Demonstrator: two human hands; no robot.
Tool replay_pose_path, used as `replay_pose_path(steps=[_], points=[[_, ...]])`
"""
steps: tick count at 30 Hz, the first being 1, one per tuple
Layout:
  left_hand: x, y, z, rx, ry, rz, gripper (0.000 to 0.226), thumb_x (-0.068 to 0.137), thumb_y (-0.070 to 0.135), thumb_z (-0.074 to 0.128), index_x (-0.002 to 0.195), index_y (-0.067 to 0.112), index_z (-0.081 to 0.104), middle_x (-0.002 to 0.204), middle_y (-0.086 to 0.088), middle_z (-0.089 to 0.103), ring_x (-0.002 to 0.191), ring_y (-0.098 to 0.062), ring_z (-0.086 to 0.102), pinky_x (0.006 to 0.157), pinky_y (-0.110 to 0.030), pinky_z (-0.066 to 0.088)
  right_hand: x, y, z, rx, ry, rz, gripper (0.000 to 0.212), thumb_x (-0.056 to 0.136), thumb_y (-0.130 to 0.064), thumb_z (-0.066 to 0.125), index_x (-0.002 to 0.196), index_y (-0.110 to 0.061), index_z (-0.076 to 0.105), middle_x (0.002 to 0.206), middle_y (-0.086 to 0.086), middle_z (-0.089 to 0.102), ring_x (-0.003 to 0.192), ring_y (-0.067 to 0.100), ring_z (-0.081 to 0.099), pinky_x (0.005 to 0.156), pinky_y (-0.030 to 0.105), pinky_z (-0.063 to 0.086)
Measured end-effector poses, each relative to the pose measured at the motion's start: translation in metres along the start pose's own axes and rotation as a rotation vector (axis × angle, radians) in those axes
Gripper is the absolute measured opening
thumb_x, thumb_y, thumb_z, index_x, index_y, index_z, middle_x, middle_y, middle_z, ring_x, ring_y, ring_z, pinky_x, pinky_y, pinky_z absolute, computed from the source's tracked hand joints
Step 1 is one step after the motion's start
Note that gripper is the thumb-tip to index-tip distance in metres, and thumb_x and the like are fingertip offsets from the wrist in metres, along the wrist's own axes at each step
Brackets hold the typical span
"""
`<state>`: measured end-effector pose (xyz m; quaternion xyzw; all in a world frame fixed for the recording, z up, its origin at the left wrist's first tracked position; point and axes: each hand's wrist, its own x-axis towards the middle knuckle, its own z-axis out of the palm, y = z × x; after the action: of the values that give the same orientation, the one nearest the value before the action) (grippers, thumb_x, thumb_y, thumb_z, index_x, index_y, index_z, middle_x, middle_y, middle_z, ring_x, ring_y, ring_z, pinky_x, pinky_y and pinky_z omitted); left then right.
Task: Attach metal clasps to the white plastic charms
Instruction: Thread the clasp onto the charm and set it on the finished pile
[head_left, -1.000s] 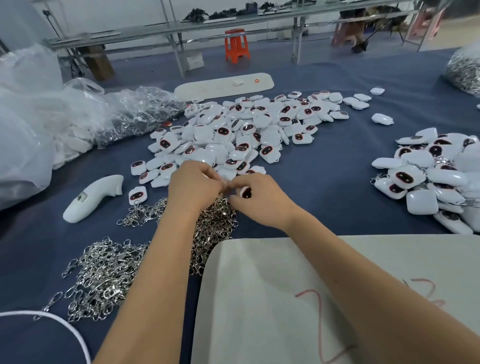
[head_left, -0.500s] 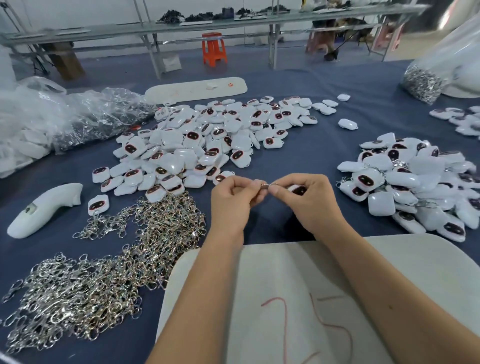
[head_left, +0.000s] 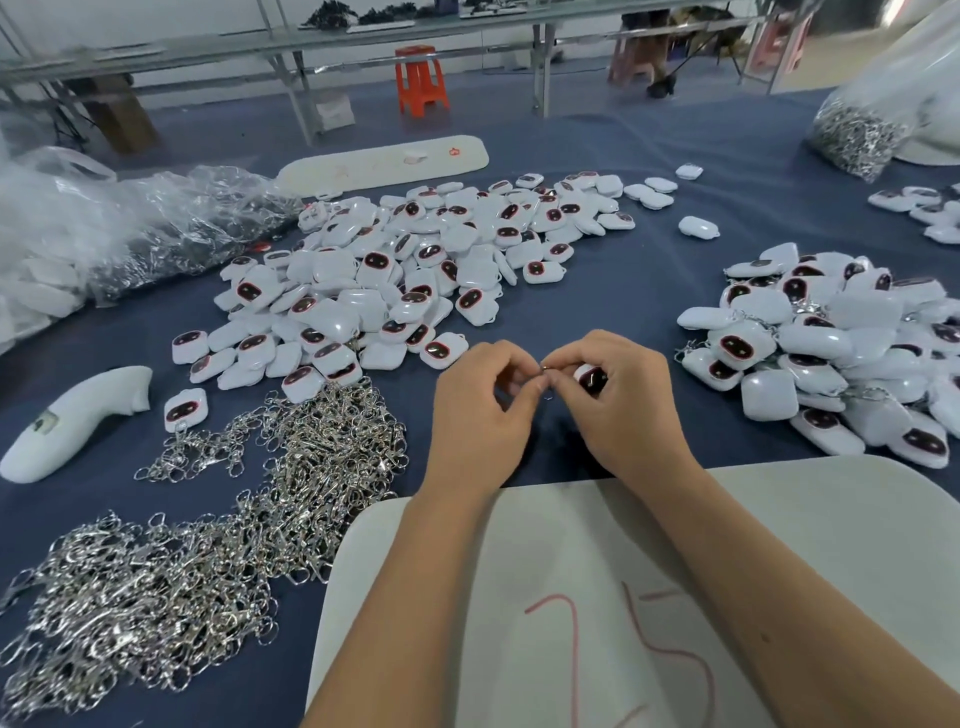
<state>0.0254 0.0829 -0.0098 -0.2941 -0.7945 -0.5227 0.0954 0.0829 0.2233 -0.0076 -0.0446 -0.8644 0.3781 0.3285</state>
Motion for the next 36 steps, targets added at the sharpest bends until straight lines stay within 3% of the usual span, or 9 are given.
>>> replay_pose_path(steps=[6,12,20,23,30,36], points=[[0.001,-0.002,0.000,0.043,0.035,-0.012,0.018,0.086,0.011,0.073,0.084,0.027,0.065,0.083,0.011,0.065,0.081,-0.011,0.063,0.067,-0.023,0.051,-0.001,-0.002,-0.001,-0.015,-0.005,-0.031,0.014,0.087,-0.001,0.077,0.090,-0.014,0.082,0.083,-0.005,0.071,0.077,0.013,0.065,0.072,0.027,0.051],[0.000,0.000,-0.001,0.028,0.031,0.013,0.017,0.086,0.008,0.070,0.082,0.024,0.067,0.084,0.012,0.068,0.084,-0.010,0.064,0.070,-0.015,0.047,-0.001,-0.003,-0.002,0.027,0.009,0.000,0.010,0.088,-0.005,0.078,0.091,-0.014,0.082,0.085,-0.008,0.074,0.079,0.007,0.066,0.074,0.012,0.045],[0.000,0.009,-0.001,-0.104,0.012,-0.021,0.013,0.091,0.004,0.069,0.084,0.015,0.067,0.082,0.010,0.068,0.081,-0.013,0.063,0.073,-0.017,0.046,0.003,0.001,-0.006,0.272,-0.081,0.162,0.014,0.093,-0.006,0.073,0.091,-0.017,0.082,0.089,-0.010,0.079,0.088,0.011,0.073,0.082,0.022,0.053],[-0.001,0.010,0.000,-0.117,0.015,-0.054,0.013,0.092,0.004,0.069,0.084,0.014,0.066,0.080,0.010,0.067,0.078,-0.009,0.062,0.071,-0.014,0.045,0.002,0.002,-0.008,0.324,-0.071,0.167,0.014,0.092,-0.005,0.074,0.089,-0.017,0.081,0.086,-0.009,0.078,0.082,0.010,0.071,0.077,0.018,0.050],[-0.001,0.009,0.000,-0.106,0.011,-0.035,0.012,0.091,0.007,0.068,0.083,0.016,0.066,0.081,0.009,0.068,0.080,-0.013,0.063,0.070,-0.015,0.045,-0.001,-0.004,-0.005,0.205,-0.013,0.060,0.016,0.090,0.000,0.073,0.089,-0.015,0.078,0.086,-0.010,0.074,0.085,0.012,0.068,0.077,0.013,0.046],[-0.001,0.007,-0.002,-0.146,-0.013,-0.061,0.014,0.092,0.006,0.068,0.084,0.017,0.070,0.080,0.009,0.069,0.078,-0.012,0.064,0.073,-0.025,0.049,0.000,-0.005,-0.005,0.166,0.009,0.007,0.016,0.090,0.003,0.073,0.089,-0.012,0.078,0.086,-0.006,0.073,0.084,0.013,0.066,0.075,0.015,0.047]])
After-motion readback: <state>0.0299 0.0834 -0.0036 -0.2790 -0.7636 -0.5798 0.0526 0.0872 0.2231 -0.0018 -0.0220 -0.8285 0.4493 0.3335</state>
